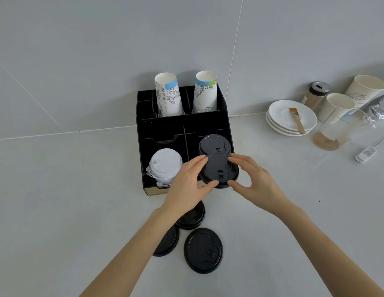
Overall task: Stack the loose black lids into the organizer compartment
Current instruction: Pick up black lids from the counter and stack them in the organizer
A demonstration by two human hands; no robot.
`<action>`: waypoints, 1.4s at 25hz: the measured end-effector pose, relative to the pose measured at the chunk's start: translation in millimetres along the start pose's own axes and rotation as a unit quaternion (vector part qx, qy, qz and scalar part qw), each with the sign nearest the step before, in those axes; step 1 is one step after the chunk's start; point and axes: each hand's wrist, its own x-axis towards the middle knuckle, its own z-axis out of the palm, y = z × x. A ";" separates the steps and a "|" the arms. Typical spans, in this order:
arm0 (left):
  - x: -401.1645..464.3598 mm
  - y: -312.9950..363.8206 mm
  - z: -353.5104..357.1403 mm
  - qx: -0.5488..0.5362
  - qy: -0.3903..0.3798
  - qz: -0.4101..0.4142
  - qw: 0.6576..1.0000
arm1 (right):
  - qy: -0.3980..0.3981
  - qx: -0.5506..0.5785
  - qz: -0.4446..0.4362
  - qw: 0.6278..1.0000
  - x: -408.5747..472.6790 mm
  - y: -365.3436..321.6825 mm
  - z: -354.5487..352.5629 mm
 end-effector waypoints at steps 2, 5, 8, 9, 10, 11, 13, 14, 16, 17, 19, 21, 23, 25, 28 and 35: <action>12.0 2.0 0.9 0.001 0.012 -0.009 1.000 | 0.004 -0.012 0.004 1.000 11.4 2.1 -3.4; 29.6 3.6 2.0 0.012 0.038 -0.024 0.999 | 0.013 -0.024 0.006 1.000 28.9 5.8 -7.1; 45.2 4.1 6.2 0.031 0.071 -0.037 0.996 | 0.010 -0.030 0.002 0.999 46.9 10.0 -10.2; 49.7 3.6 8.0 0.036 0.078 -0.042 0.995 | 0.007 -0.036 0.001 0.999 52.7 11.2 -11.0; 53.5 3.1 9.8 0.039 0.082 -0.049 0.995 | 0.003 -0.043 -0.001 0.999 58.0 12.7 -12.0; 57.4 2.2 12.1 0.041 0.084 -0.056 0.994 | -0.002 -0.047 -0.002 0.999 63.3 14.9 -12.9; 62.5 0.5 16.5 0.045 0.085 -0.067 0.993 | -0.015 -0.052 -0.001 0.999 71.0 18.9 -13.4; 64.4 -0.7 18.5 0.048 0.086 -0.071 0.993 | -0.022 -0.054 0.001 0.998 74.3 20.6 -12.8; 67.5 -3.4 22.2 0.054 0.087 -0.077 0.992 | -0.032 -0.059 0.004 0.998 79.0 23.9 -10.3; 68.7 -4.6 23.7 0.056 0.087 -0.082 0.991 | -0.034 -0.062 0.006 0.997 80.4 26.0 -8.8; 70.4 -7.0 26.0 0.060 0.083 -0.090 0.991 | -0.038 -0.068 0.014 0.997 81.5 29.0 -5.9; 70.8 -9.4 27.9 0.065 0.079 -0.093 0.990 | -0.039 -0.074 0.020 0.996 81.1 30.3 -2.8; 69.9 -11.3 30.0 0.070 0.074 -0.093 0.990 | -0.036 -0.084 0.022 0.996 78.9 30.9 0.2; 68.1 -12.4 31.7 0.071 0.070 -0.094 0.990 | -0.028 -0.092 0.020 0.995 76.2 30.2 3.4; 68.3 -13.3 31.0 0.075 0.068 -0.095 0.990 | -0.013 -0.087 0.023 0.996 74.0 28.4 6.6; 57.8 -11.0 16.9 0.058 0.044 -0.083 0.994 | 0.010 -0.075 0.012 0.997 62.6 18.9 5.7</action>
